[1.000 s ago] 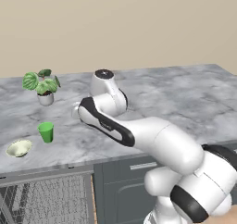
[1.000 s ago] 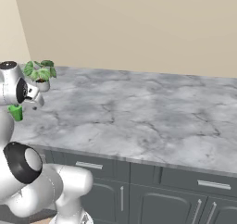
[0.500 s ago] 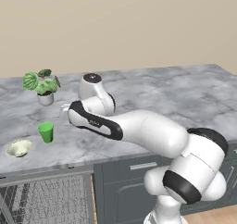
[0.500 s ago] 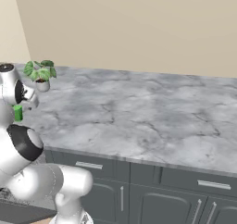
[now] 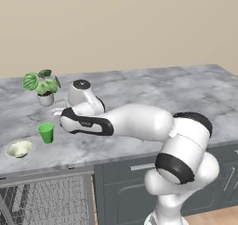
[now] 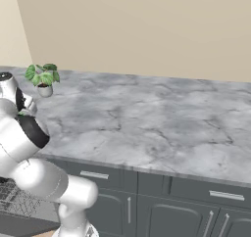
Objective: Pick up the cup and bowl from the counter, place them in the dishwasher, and close the dishwasher door.
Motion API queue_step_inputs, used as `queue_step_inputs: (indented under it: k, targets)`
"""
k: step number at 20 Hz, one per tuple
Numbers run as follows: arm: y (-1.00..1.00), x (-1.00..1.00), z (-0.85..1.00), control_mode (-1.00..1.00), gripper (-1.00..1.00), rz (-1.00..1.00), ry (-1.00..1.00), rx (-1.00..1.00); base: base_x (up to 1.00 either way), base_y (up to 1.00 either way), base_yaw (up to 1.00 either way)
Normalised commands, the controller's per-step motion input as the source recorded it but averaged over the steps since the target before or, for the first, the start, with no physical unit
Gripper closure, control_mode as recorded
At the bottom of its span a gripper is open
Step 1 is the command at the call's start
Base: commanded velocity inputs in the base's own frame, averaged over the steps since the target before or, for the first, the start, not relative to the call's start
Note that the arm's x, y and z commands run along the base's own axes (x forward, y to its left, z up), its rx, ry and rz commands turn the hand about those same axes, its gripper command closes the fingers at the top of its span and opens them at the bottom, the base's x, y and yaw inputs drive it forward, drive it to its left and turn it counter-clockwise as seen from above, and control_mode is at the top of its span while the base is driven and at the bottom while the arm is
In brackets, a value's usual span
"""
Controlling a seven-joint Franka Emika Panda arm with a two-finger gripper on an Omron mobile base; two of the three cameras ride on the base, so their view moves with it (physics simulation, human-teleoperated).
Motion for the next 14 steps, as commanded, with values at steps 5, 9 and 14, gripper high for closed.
queue_step_inputs:
  k: [5,9,14]
  targets:
    - [0.42,0.33,-0.23,-1.0,-1.0,0.0,0.0,0.0,0.0,0.0,0.0]
    - [0.38,0.35,-0.21,-1.0,-1.0,0.0,0.0,0.0,0.0,0.0,0.0]
    - [0.34,0.37,-0.16,-1.0,-1.0,-0.01,0.0,0.0,0.0,0.0,0.0]
